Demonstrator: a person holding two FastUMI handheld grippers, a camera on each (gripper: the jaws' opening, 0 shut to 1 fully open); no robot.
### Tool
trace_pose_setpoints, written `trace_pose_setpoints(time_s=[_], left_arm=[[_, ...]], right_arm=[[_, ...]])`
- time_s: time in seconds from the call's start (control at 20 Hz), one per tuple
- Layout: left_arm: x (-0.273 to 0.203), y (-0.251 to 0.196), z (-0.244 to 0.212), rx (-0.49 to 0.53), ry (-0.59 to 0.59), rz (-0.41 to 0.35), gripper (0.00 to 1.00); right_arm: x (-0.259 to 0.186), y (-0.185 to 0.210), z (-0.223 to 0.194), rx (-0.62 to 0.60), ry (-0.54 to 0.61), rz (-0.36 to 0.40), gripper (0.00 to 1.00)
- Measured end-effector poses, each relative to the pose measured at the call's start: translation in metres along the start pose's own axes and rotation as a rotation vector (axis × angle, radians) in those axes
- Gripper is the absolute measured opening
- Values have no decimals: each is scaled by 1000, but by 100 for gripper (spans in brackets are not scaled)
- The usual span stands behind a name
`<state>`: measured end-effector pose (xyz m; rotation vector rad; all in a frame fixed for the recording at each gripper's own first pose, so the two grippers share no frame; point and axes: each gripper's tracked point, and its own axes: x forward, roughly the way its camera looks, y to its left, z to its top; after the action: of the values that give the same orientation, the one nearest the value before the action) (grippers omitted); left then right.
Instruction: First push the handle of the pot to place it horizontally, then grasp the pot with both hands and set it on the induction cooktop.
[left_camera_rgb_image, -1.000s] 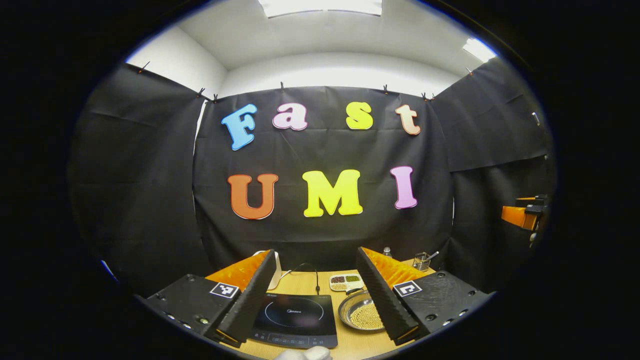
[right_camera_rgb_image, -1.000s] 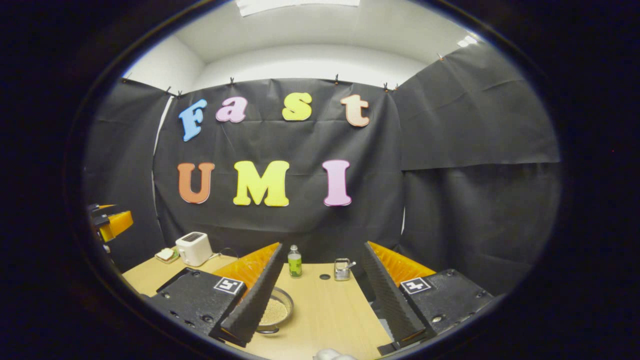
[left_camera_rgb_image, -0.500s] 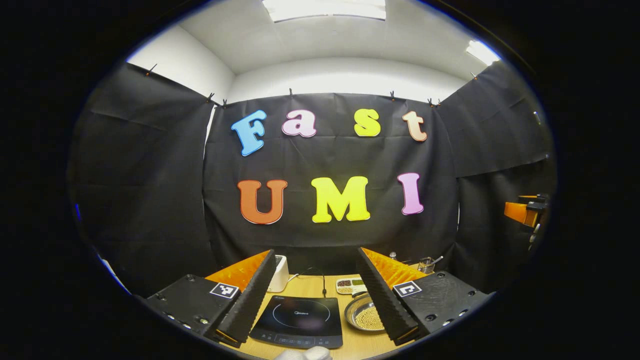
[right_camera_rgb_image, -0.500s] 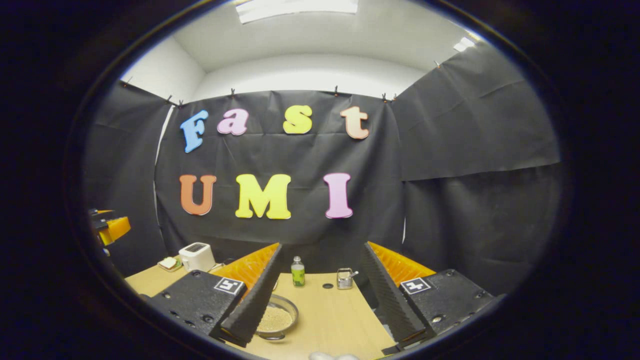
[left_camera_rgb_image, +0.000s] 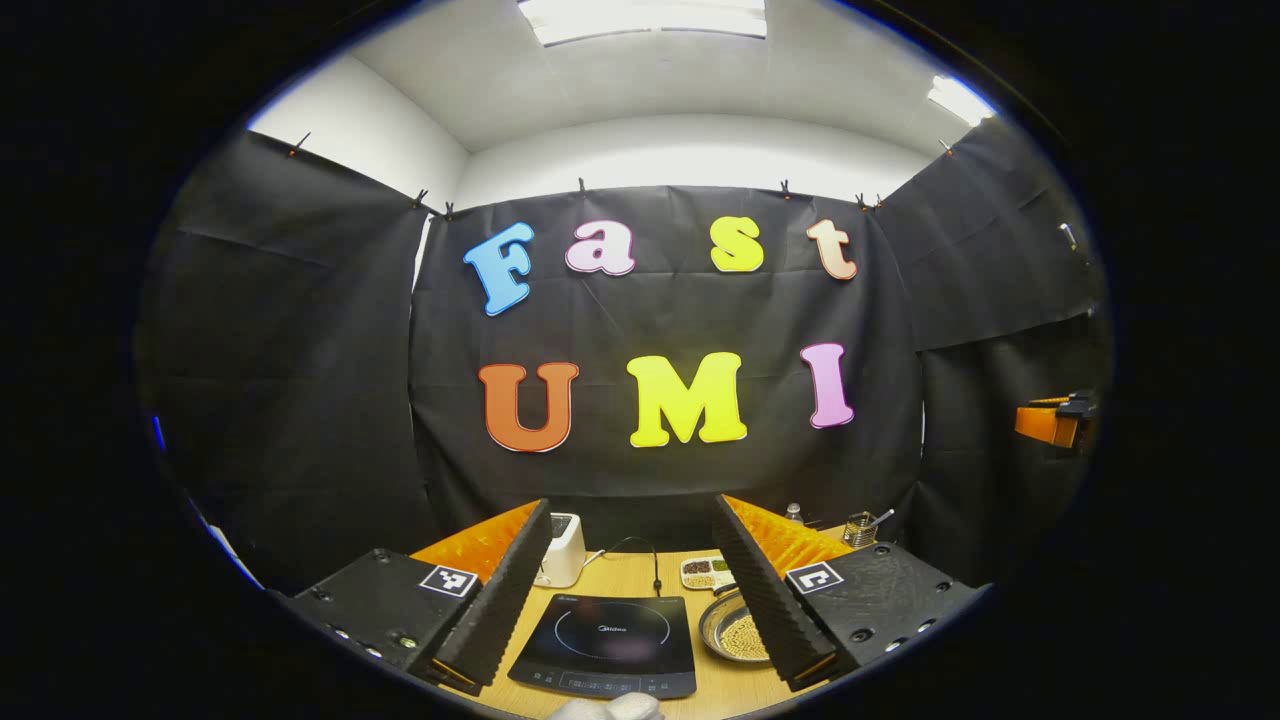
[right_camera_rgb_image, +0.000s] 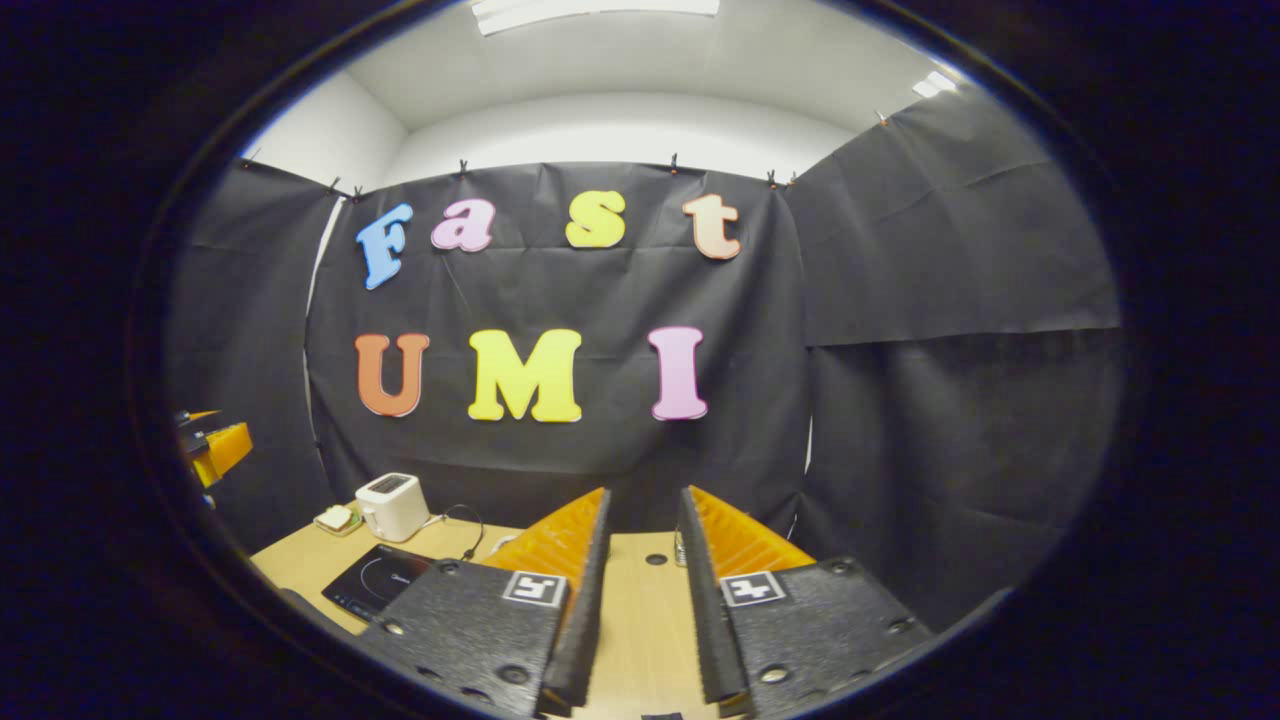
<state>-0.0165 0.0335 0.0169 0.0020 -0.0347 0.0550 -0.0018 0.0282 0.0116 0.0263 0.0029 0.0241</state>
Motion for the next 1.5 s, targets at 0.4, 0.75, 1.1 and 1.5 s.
trace_pose_setpoints(time_s=[0.4,0.75,1.1,1.5], left_arm=[[-2,5,-5,0,13,0,96],[-9,14,-27,-11,57,14,96],[-19,25,-34,-21,87,42,96],[-43,47,-33,13,125,138,96]], right_arm=[[12,29,-56,6,142,128,4],[17,69,-161,-88,328,213,4],[25,102,-288,-124,576,272,1],[25,175,-381,-134,768,414,1]])
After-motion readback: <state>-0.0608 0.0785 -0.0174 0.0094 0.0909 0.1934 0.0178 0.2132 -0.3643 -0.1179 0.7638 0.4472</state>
